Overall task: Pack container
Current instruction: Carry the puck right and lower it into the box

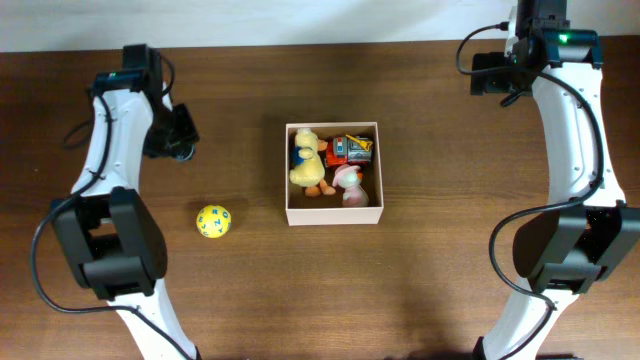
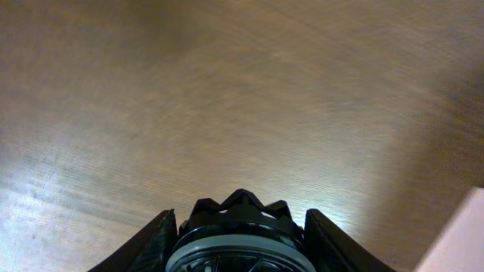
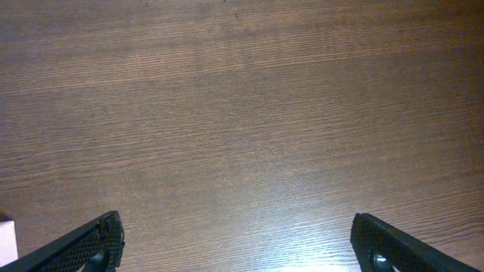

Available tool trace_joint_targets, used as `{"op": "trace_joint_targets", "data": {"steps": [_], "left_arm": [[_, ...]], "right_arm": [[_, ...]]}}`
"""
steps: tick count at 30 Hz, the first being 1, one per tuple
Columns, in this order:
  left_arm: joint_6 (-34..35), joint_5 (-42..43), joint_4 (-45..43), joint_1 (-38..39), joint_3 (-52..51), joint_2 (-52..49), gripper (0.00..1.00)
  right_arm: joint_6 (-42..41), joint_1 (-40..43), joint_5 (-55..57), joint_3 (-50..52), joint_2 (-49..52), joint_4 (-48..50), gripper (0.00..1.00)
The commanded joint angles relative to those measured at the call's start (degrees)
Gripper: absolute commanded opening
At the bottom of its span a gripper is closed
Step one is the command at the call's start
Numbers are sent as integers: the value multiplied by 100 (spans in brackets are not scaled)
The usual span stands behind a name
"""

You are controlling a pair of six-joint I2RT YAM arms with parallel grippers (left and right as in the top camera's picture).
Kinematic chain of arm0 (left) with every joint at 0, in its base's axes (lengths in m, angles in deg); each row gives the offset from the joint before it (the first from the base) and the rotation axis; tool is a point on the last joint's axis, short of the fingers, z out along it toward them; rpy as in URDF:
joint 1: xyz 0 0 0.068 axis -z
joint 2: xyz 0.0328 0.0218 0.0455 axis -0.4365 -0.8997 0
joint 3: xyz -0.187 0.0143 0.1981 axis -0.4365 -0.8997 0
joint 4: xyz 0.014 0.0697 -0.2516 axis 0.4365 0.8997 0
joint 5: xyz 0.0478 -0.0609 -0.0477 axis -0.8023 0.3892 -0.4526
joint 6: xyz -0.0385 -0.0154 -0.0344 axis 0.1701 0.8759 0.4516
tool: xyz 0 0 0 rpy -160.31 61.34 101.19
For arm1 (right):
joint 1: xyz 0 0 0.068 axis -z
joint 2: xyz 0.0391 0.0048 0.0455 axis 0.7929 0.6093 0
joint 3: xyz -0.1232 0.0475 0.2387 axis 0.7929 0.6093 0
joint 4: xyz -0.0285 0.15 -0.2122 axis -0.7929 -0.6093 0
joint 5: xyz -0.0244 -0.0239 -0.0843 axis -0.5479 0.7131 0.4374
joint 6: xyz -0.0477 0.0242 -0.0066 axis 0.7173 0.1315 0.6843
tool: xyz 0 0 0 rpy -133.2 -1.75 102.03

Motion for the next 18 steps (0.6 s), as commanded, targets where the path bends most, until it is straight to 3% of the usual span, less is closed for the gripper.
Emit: {"op": "trace_joint_targets", "data": {"steps": [1, 8, 18], "left_arm": [[-323, 81, 72, 479, 581, -39, 42], [-837, 81, 474, 1403, 1377, -39, 43], [-835, 85, 1604, 2361, 2210, -39, 43]], "right_arm": [[15, 11, 87, -105, -240, 0, 99], [15, 11, 87, -105, -240, 0, 99], [15, 11, 87, -105, -240, 0, 99]]}}
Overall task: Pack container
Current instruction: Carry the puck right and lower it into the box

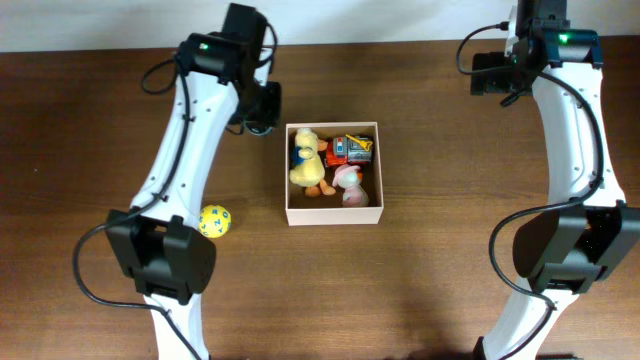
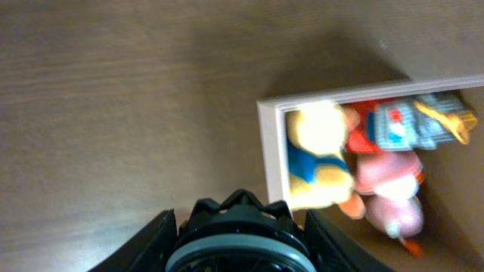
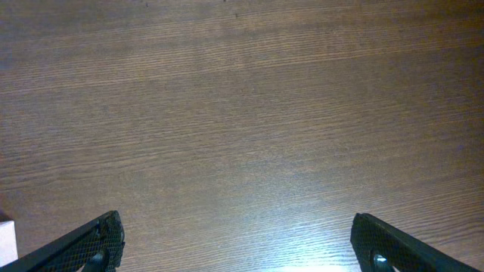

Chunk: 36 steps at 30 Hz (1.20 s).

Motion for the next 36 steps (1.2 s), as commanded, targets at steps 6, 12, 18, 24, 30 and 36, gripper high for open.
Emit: {"op": "trace_joint_targets", "data": {"steps": [6, 12, 18, 24, 30, 36], "left_arm": [[-116, 28, 693, 695, 199, -42, 43], [-116, 26, 660, 1104, 199, -42, 43], [-116, 22, 568, 1368, -55, -42, 44], [-116, 20, 306, 1458, -708, -44, 44], [-118, 2, 9, 1458, -1307, -46, 44], [-122, -210, -367, 1458, -1698, -48, 44]], "right_arm": [[15, 11, 90, -105, -240, 0, 99], [15, 11, 90, -105, -240, 0, 99], [15, 11, 90, -105, -240, 0, 99], [15, 11, 90, -105, -240, 0, 99], [15, 11, 90, -105, -240, 0, 99], [15, 11, 90, -105, -240, 0, 99]]}}
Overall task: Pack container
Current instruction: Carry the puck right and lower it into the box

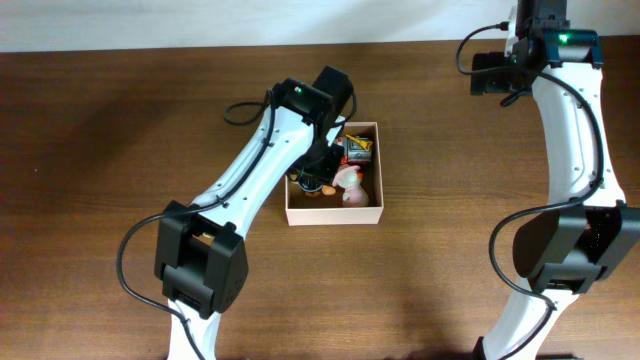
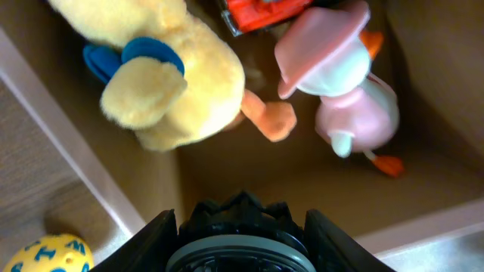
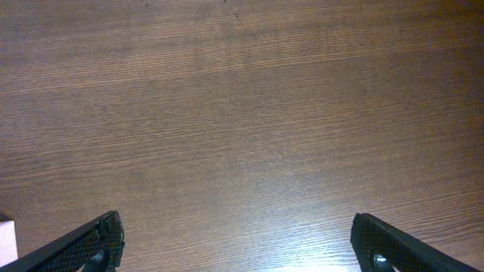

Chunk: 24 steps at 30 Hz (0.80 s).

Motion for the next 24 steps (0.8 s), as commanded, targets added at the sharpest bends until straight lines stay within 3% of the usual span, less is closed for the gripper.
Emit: {"op": "trace_joint_targets", "data": {"steps": [1, 13, 16, 24], "left_arm": [[-96, -229, -175, 7, -234, -44, 44], [-157, -229, -595, 7, -737, -50, 44], [-157, -227, -595, 7, -737, -50, 61], [-155, -223, -492, 7, -708, -48, 65]], "right_arm": [[15, 11, 87, -105, -240, 2, 99], [15, 11, 87, -105, -240, 2, 99], [15, 11, 87, -105, -240, 2, 99], [15, 11, 87, -105, -240, 2, 99]]}}
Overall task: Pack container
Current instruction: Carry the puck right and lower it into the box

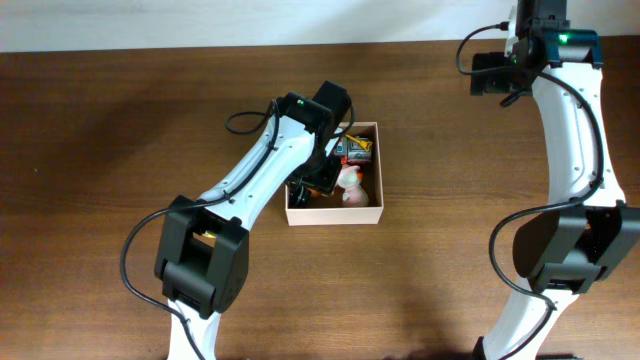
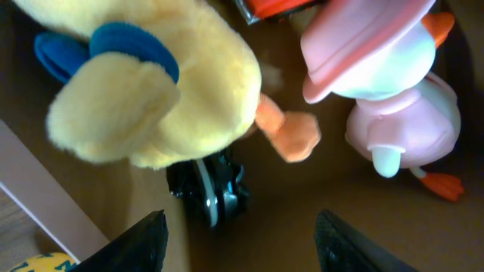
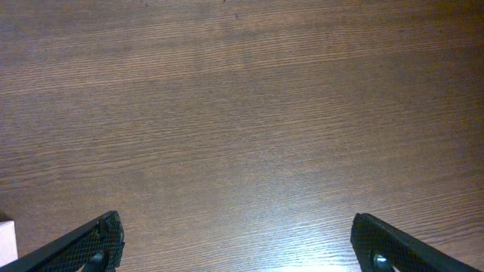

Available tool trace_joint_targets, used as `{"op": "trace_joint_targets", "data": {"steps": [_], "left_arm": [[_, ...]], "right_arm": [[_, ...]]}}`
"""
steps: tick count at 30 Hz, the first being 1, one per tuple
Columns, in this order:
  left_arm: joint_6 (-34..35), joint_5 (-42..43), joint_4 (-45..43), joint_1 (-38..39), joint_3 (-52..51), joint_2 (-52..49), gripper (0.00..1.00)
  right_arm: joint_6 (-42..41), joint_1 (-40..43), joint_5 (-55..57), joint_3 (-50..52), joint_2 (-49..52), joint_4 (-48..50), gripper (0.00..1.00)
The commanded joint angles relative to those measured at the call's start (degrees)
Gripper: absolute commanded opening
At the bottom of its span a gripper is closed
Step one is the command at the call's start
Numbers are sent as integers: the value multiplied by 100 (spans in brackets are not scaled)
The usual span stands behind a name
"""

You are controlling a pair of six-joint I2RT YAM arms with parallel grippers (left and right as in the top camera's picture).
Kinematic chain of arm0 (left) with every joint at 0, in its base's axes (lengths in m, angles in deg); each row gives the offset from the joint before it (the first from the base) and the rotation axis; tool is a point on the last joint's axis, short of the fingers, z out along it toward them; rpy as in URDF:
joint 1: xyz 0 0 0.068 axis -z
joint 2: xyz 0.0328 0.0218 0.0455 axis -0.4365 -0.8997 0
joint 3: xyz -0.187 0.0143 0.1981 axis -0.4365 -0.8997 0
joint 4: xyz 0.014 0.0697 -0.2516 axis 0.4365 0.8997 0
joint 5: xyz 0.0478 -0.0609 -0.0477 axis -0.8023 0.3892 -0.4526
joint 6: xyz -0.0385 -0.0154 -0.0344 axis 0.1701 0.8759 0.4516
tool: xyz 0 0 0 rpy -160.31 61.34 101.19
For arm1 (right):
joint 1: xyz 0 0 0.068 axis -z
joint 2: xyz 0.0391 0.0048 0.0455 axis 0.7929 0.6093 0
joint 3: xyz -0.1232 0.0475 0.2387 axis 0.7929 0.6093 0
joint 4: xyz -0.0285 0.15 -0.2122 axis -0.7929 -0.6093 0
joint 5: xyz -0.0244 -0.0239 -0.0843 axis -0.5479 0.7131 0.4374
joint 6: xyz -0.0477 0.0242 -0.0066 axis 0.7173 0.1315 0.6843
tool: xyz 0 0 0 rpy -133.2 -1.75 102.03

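Observation:
The open cardboard box (image 1: 340, 216) sits mid-table. Inside lie a yellow plush duck (image 2: 144, 83), a pink duck toy (image 2: 386, 98), a red toy car (image 1: 355, 150) and a black round ribbed part with a grey ring (image 2: 212, 189), on the floor under the plush duck's edge. My left gripper (image 2: 246, 245) is down inside the box, open, just short of the black part and not touching it. My right gripper (image 3: 242, 242) hangs open over bare wood at the far right back.
A yellow ball with blue marks (image 2: 38, 264) peeks outside the box's left wall. The box walls stand close on both sides of the left fingers. My left arm (image 1: 265, 175) stretches across the table from the front left to the box.
My left gripper was shut on the black round part above the box floor. Now it is open and the part lies on the floor beside the plush duck. The right arm is unchanged.
My left gripper held the black round part over the table's far left, with the yellow ball lying nearby. Then it held the part beside the box's back left corner, then inside the box. Now the part lies in the box and the gripper is open.

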Motion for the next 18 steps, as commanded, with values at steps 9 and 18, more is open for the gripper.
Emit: {"op": "trace_joint_targets", "data": {"steps": [9, 18], "left_arm": [[-52, -579, -76, 4, 881, -50, 39], [-50, -907, -841, -157, 1078, -122, 12]], "right_arm": [[13, 11, 90, -105, -240, 0, 99], [13, 11, 90, -105, -240, 0, 99]]}}
